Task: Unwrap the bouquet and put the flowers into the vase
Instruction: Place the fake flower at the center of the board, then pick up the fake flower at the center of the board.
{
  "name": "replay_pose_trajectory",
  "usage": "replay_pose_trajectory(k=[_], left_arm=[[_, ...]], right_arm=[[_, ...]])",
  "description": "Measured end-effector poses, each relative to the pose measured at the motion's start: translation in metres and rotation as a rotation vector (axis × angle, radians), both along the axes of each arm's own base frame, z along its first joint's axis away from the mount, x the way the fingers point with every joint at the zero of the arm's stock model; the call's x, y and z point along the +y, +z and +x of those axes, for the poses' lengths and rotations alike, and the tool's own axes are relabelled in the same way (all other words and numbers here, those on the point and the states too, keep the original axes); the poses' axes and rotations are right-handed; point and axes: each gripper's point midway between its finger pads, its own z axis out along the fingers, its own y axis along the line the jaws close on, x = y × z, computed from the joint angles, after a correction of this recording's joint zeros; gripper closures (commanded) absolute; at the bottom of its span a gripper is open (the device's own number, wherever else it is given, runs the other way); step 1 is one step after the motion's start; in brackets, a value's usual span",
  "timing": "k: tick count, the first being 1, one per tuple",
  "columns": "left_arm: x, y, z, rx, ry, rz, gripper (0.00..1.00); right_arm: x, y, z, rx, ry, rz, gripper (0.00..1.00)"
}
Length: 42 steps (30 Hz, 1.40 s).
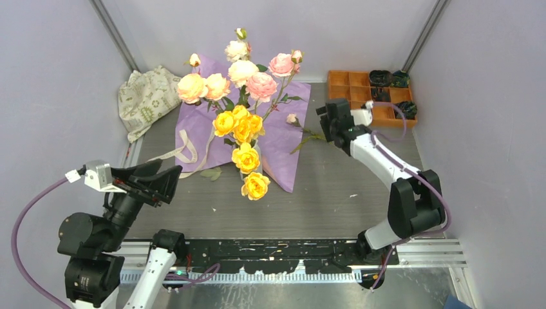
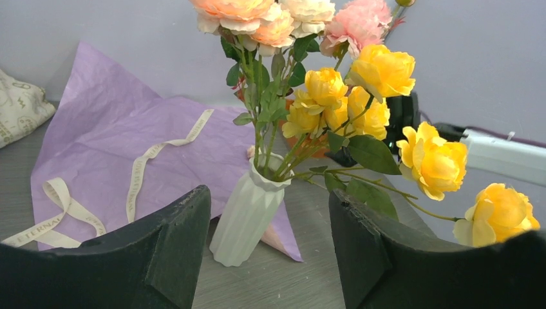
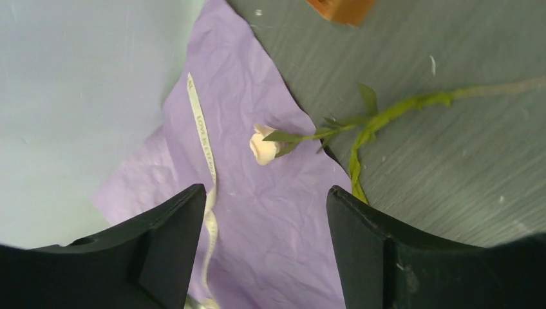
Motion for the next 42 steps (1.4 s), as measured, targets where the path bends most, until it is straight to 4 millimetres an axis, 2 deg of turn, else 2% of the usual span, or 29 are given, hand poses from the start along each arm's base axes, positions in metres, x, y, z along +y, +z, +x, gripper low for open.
replay_pose_trajectory(k=[4,7,9,14,18,21,28,32,36,40,42], left_arm=[[-0.001,-0.008,0.006,0.020,-0.001,-0.001,0.32],[-0.003,-0.014,0.012,0.039,-0.002,-0.003,0.32],[-0.004,-0.016,0.016,0.049,-0.003,-0.003,0.32],[-0.006,-0.016,0.028,0.062,-0.003,0.000,0.33],[-0.007,-0.018,0.033,0.075,-0.003,0.002,0.33],[-0.008,-0.018,0.034,0.078,-0.003,-0.001,0.33],[-0.008,-0.018,0.035,0.088,-0.004,-0.013,0.33],[-0.009,-0.020,0.038,0.095,-0.004,-0.012,0.33],[-0.009,-0.022,0.040,0.101,-0.003,-0.011,0.33],[-0.010,-0.023,0.042,0.109,-0.004,-0.013,0.33],[-0.010,-0.024,0.044,0.112,-0.004,-0.015,0.33]], right_arm=[[0.000,0.029,0.016,0.060,0.246,-0.269,0.25],[0.000,0.026,0.028,0.152,0.415,-0.471,0.25],[-0.004,0.006,0.027,0.245,0.521,-0.586,0.24],[-0.024,-0.068,-0.008,0.555,0.777,-0.769,0.27],[-0.033,-0.101,-0.025,0.694,0.928,-0.838,0.28],[-0.034,-0.106,-0.025,0.722,0.999,-0.869,0.28],[-0.028,-0.101,0.005,0.676,1.095,-0.952,0.28],[-0.023,-0.115,0.021,0.676,1.164,-0.971,0.28],[-0.022,-0.134,0.026,0.701,1.234,-0.969,0.29],[-0.019,-0.131,0.035,0.673,1.264,-0.959,0.33],[-0.018,-0.135,0.037,0.668,1.281,-0.943,0.39]])
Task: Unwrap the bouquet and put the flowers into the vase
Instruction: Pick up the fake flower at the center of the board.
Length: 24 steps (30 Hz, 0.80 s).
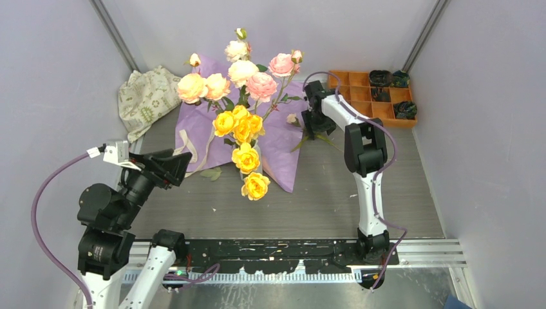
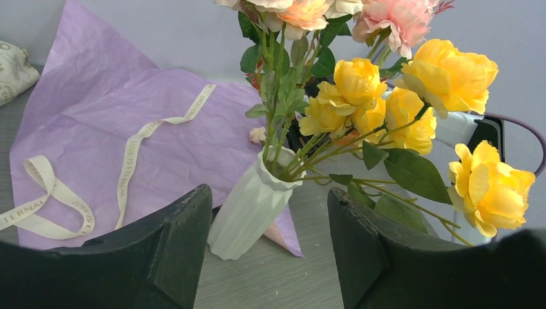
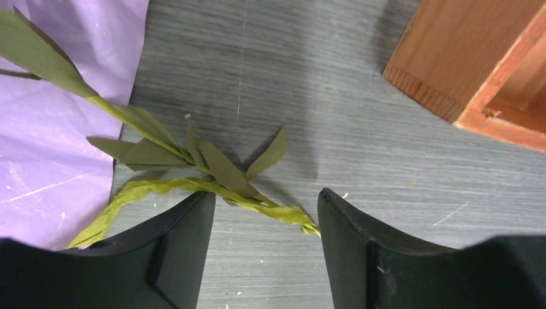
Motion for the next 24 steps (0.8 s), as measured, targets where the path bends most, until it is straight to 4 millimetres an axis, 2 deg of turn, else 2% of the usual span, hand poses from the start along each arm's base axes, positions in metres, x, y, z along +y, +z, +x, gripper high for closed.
replay_pose_trajectory(k=[6,10,14,15,21,24], left_arm=[[-0.001,-0.005,0.005,0.018,0.000,-0.001,0.34],[-0.001,-0.006,0.005,0.020,0.001,0.000,0.34],[-0.001,-0.006,0.006,0.020,0.004,-0.001,0.34],[0.000,-0.006,0.006,0.020,0.005,-0.001,0.34],[0.001,-0.006,0.006,0.020,0.011,0.003,0.34],[0.002,-0.006,0.007,0.018,0.020,0.006,0.34]], right_arm=[[0.006,-0.004,0.005,0.050,0.016,0.072,0.47],[0.017,-0.007,0.006,0.088,0.040,0.147,0.67],[0.023,-0.007,0.004,0.108,0.045,0.191,0.96],[0.024,-0.007,0.004,0.110,0.041,0.199,0.99],[0.025,-0.007,0.002,0.097,-0.002,0.210,0.99],[0.022,-0.003,-0.009,0.085,-0.044,0.219,0.99]])
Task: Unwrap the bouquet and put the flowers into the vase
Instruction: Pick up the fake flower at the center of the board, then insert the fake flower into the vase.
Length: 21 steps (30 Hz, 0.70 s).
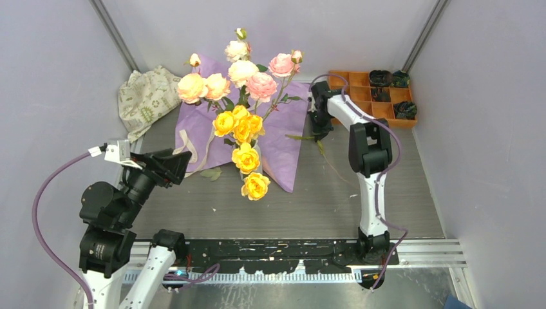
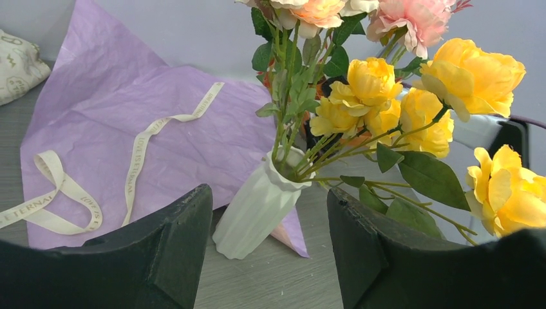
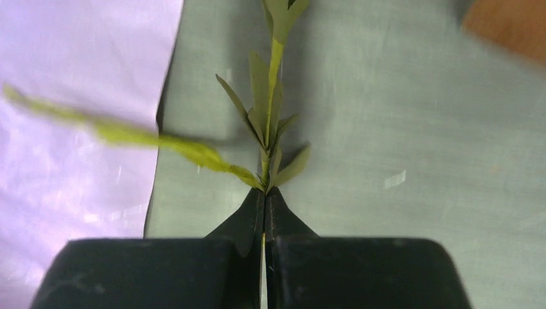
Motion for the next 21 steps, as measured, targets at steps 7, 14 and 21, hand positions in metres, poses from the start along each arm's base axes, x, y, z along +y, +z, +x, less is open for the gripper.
replay_pose_trajectory(k=[7,14,21], left_arm=[[0.001,0.000,0.000,-0.003,0.006,0.002,0.34],[0.003,0.000,-0.002,-0.004,0.014,0.003,0.34],[0.009,0.012,-0.013,-0.038,0.033,0.003,0.34]], right_arm=[[0.005,0.118,-0.031,-0.262,-0.095,0.095,0.99],[0.060,0.423,-0.123,-1.137,0.018,0.590,0.99],[0.034,0.560,-0.219,-1.549,0.037,1.001,0.99]])
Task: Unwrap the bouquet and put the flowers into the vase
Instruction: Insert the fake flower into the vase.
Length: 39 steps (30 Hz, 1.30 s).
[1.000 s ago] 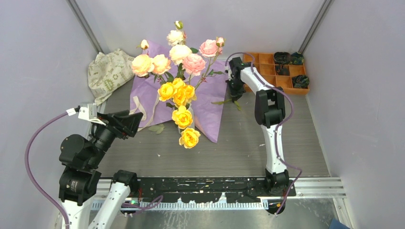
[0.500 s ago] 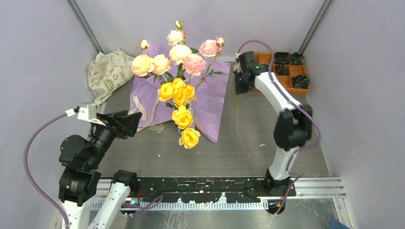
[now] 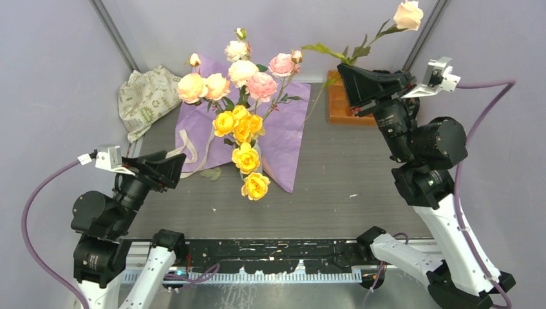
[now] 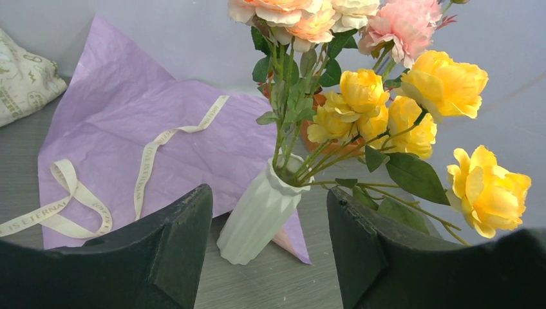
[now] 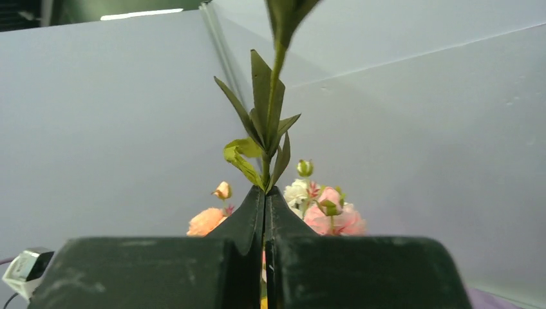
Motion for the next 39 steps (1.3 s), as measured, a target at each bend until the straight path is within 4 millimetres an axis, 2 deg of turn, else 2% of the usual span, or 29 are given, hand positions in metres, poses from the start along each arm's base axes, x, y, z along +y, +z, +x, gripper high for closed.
replay_pose_trajectory(k=[2,6,12,15,24,32,39], left_arm=[[0.000,0.002,-0.002,-0.006,0.000,-0.001,0.34],[0.001,0.003,-0.003,-0.007,0.000,-0.001,0.34],[0.003,0.006,-0.006,-0.012,0.009,0.006,0.34],[0.004,0.007,-0.006,-0.016,0.013,0.010,0.34],[0.005,0.005,-0.005,-0.012,0.022,0.017,0.34],[0.006,0.004,-0.005,-0.007,0.026,0.018,0.34],[0.006,0.003,-0.005,-0.006,0.028,0.018,0.34]], right_arm=[[0.011,0.002,0.000,-0.020,0.058,0.020,0.99],[0.039,-0.005,0.014,-0.019,0.141,0.023,0.99],[0.078,-0.031,0.053,0.046,0.202,-0.013,0.99],[0.093,-0.028,0.060,0.053,0.239,-0.015,0.99],[0.100,-0.014,0.054,0.005,0.271,0.004,0.99],[0.112,-0.015,0.057,0.017,0.306,0.011,0.99],[0.120,-0.009,0.047,0.037,0.356,0.031,0.99]])
